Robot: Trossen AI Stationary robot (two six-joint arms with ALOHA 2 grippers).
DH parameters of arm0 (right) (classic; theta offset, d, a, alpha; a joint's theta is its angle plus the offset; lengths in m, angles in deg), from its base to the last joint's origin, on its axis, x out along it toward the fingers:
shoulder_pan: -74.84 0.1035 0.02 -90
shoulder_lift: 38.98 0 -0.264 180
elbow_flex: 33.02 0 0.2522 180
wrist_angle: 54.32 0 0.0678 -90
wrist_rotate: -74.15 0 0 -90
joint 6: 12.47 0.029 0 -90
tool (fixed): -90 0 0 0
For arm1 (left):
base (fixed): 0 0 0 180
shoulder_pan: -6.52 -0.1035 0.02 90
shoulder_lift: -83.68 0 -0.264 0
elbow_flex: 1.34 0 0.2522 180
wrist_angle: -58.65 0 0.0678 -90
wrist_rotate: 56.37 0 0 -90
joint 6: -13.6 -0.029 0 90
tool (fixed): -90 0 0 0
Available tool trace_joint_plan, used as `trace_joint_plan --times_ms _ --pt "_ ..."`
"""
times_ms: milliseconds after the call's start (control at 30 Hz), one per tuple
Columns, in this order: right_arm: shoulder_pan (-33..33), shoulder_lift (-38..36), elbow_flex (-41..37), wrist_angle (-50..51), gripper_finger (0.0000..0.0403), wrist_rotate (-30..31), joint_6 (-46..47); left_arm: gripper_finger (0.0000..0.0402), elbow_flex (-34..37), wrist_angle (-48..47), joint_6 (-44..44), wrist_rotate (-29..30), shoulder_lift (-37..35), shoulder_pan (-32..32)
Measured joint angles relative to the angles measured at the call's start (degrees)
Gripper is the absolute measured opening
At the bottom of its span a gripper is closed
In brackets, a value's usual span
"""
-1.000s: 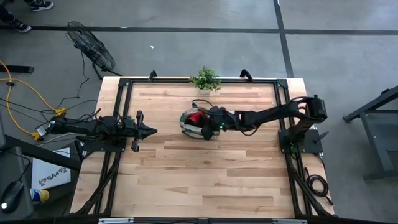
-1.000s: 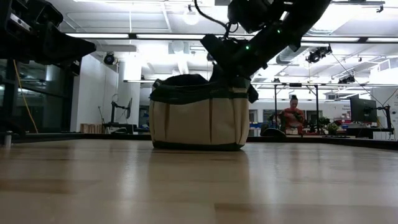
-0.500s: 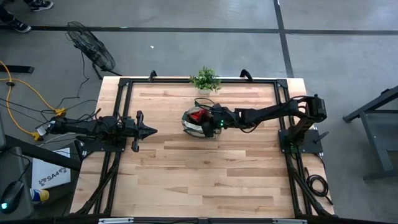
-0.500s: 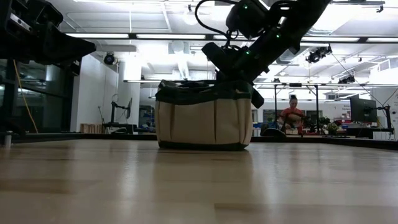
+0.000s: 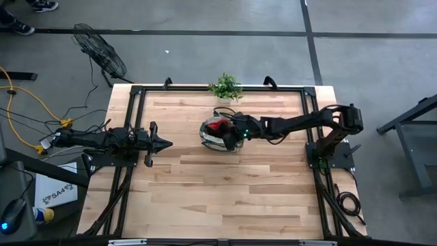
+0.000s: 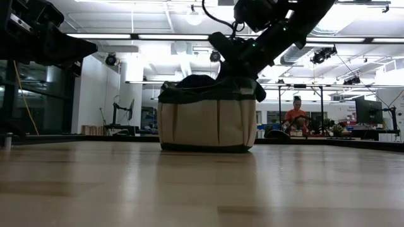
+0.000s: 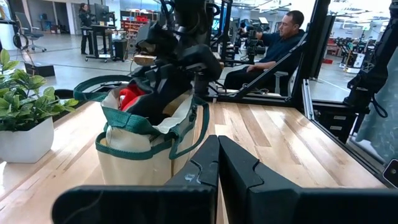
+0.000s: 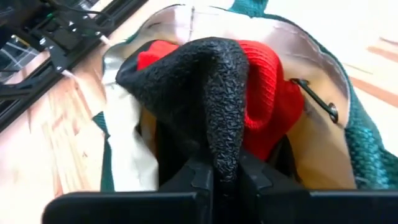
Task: Pick & Place Garden tools in Gardening bag
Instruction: Put the red glove into the gardening bag
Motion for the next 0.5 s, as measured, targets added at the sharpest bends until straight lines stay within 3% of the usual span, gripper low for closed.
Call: trace_joint_plan --times_ms 133,333,500 --pt "-0.04 -0.01 0.0 -0.12 0.0048 -1.08 -0.91 0.0 0.0 -0.02 0.0 0.0 0.0 0.02" --pt "-0.25 -0.03 0.0 -0.04 0.0142 -1.42 -0.75 0.0 0.0 0.0 0.0 0.02 0.0 0.02" --pt "-1.41 -0.12 0.0 -0.41 0.0201 -5.64 -0.65 0.0 0.0 -0.02 0.0 0.0 0.0 0.0"
